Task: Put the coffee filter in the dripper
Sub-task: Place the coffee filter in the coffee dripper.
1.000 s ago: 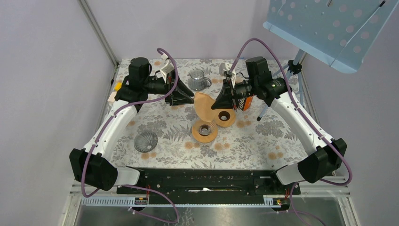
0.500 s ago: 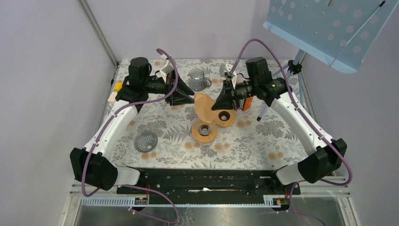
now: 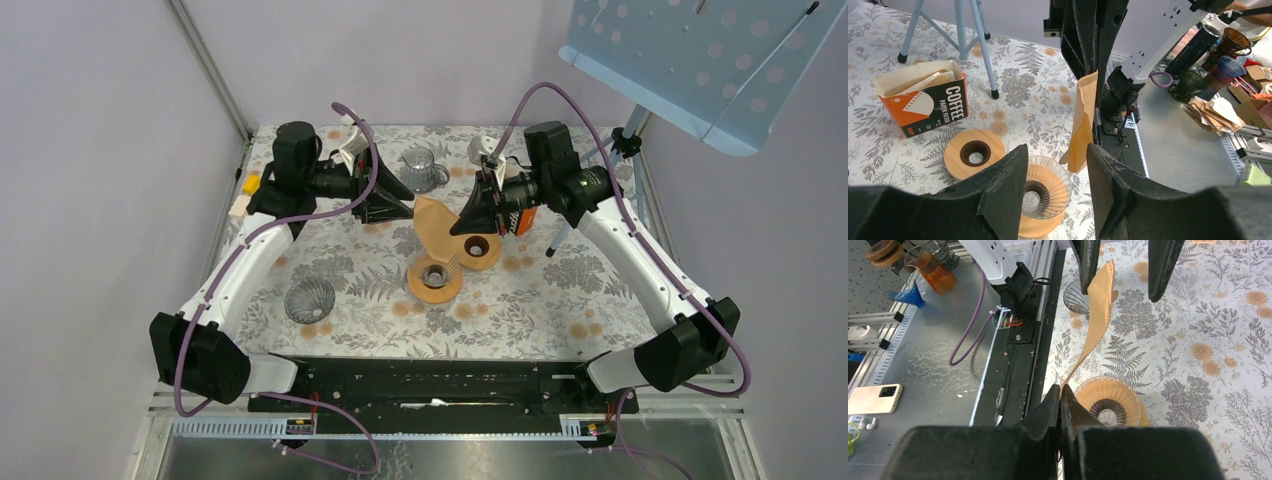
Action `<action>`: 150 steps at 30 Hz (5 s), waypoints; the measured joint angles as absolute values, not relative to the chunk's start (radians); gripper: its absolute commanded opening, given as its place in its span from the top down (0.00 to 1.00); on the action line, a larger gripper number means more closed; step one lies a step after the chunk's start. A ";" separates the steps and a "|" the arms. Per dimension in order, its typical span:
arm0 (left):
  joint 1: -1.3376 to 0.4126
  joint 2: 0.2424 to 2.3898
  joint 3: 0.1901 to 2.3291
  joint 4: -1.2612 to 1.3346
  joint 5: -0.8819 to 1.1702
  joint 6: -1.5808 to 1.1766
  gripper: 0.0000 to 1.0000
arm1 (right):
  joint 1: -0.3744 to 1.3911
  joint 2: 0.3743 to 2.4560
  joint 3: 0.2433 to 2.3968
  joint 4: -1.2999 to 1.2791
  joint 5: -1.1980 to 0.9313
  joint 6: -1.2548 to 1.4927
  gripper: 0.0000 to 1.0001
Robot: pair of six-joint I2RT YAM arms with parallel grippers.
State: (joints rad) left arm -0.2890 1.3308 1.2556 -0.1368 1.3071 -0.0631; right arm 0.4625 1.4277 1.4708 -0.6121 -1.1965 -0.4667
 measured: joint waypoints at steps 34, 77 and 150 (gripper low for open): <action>-0.288 1.376 1.248 0.041 1.339 -0.198 0.50 | 0.463 1.417 1.446 -0.613 -1.199 -0.488 1.00; -0.289 1.385 1.196 0.178 1.422 -0.271 0.41 | 0.462 1.409 1.425 -0.609 -1.237 -0.529 1.00; -0.388 1.351 1.393 -0.660 1.100 0.383 0.34 | 0.496 1.420 1.390 -0.533 -1.100 -0.455 1.00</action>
